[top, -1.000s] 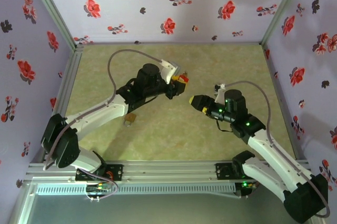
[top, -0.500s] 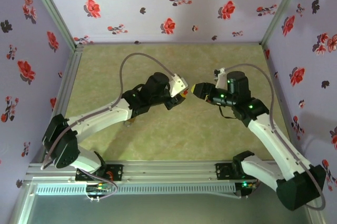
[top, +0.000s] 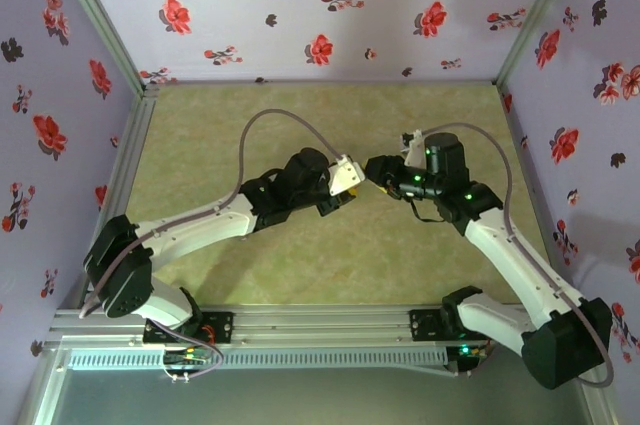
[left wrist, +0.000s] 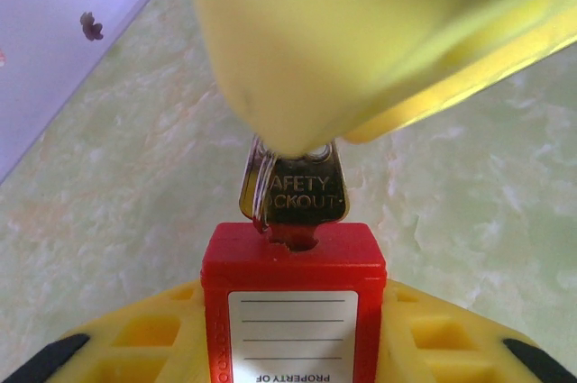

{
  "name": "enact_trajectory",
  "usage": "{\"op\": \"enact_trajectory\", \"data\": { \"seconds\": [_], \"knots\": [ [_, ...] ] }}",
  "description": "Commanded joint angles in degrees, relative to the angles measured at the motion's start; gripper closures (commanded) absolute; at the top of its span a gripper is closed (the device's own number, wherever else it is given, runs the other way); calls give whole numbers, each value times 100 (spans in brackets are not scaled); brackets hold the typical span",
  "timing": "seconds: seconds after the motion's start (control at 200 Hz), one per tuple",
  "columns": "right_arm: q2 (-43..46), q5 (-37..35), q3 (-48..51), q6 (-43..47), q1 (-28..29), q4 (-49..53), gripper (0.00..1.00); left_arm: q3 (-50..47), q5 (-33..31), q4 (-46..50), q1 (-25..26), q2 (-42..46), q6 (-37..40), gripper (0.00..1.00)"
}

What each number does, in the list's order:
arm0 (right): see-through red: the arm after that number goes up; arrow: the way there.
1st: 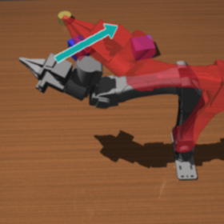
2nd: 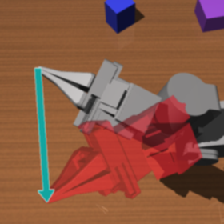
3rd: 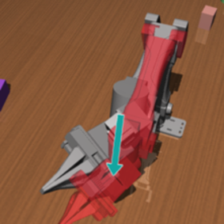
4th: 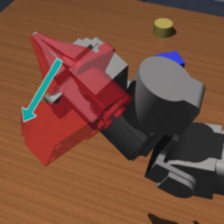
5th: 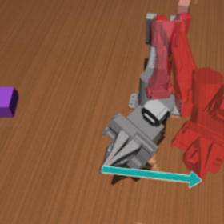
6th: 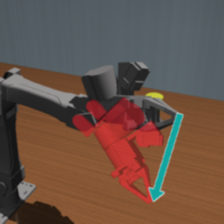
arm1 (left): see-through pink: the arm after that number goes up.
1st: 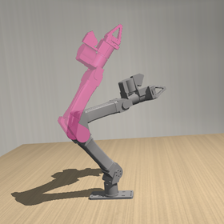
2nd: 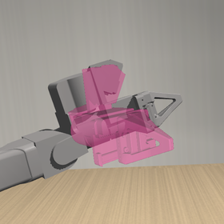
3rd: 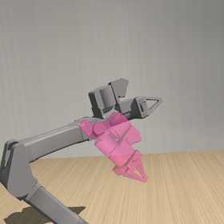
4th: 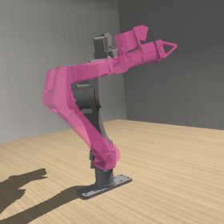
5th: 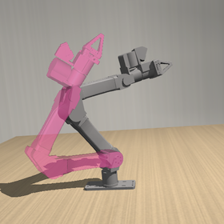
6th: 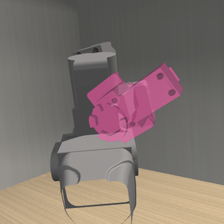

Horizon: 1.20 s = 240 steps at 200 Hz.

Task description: Unlock with the key

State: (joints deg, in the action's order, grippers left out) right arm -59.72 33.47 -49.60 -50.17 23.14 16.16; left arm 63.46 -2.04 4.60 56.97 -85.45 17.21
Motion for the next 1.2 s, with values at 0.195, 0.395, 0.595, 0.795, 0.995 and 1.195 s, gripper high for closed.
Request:
{"op": "enact_trajectory", "data": {
  "seconds": [0.195,0.395,0.595,0.795,0.995,1.195],
  "knots": [
    [-65,-66,196,-287,-2,-108,64,-52,-142,-324,186,-79,367,100],
    [-99,-162,282,-575,-2,-89,77,-170,-531,-504,412,-125,710,100],
    [-77,-215,505,-1081,-3,-152,94,-457,-1216,-1122,654,-136,1300,100],
    [-8,-155,833,-1853,-2,-482,100,-757,-1962,-2098,792,-271,2098,100],
    [38,-32,1576,-3129,-2,-1430,100,-1213,-2678,-3872,863,-636,3215,100],
    [209,-106,1977,-4038,-2,-2077,100,-1410,-3054,-5261,938,-1157,3953,100]
  ]
}}
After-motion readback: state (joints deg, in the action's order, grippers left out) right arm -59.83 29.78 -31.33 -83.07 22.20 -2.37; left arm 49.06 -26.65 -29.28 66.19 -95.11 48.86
